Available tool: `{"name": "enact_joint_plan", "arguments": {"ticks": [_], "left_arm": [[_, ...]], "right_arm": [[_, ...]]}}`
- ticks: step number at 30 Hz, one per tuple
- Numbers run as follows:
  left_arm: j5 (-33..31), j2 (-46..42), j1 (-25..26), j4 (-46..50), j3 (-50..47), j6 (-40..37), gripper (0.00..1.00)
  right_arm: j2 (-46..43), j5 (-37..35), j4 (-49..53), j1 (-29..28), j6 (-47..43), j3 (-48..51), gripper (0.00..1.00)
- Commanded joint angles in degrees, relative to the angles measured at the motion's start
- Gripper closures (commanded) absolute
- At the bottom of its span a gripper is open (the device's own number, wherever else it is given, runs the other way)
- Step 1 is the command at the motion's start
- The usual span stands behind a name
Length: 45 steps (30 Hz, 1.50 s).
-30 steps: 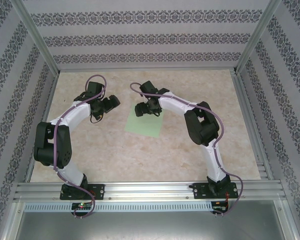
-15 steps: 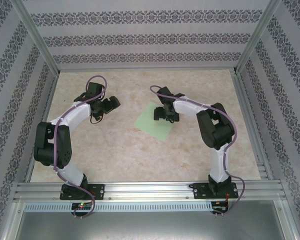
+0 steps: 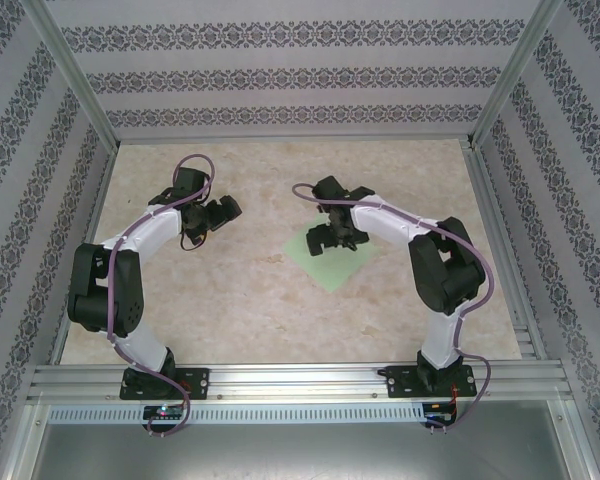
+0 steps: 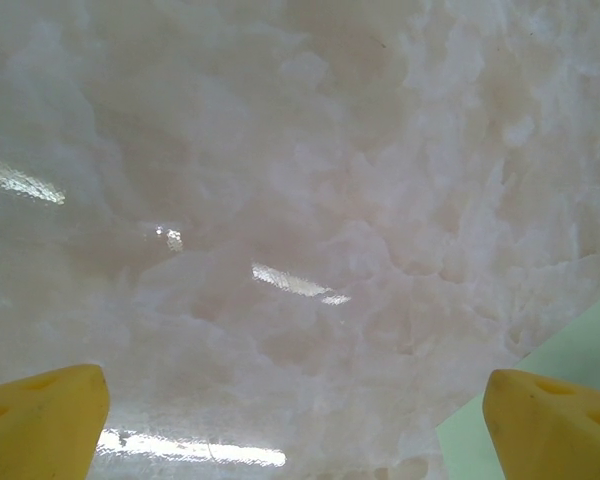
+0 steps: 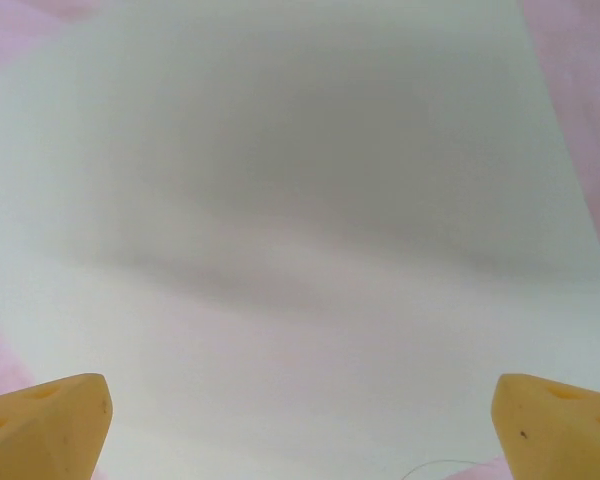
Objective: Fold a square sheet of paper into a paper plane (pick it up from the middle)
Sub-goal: Rotate the square sheet of paper at the center of the table, then fold the square sheet of paper in half at the center of the table.
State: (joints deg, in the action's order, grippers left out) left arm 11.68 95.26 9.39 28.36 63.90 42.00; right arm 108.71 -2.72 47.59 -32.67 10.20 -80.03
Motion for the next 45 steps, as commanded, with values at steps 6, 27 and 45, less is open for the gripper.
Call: {"name": "enact_joint_plan", "arguments": {"ticks": [6, 27, 45], "left_arm": [[0.05, -0.89, 0.10, -0.13, 0.81, -2.14, 0.00], [0.28, 0.71, 0.21, 0.82, 2.79, -2.01, 0.00], [0.49, 0.76, 0.54, 0.80, 2.57, -1.99, 0.00]], "right_arm": [[6.38, 1.90, 6.80, 0.40, -17.43, -8.72, 0.02], [17.90, 0.07, 8.41, 2.43, -16.66, -9.97, 0.06], [18.11, 3.87, 7.12, 4.36, -13.97, -10.05, 0.23]]}}
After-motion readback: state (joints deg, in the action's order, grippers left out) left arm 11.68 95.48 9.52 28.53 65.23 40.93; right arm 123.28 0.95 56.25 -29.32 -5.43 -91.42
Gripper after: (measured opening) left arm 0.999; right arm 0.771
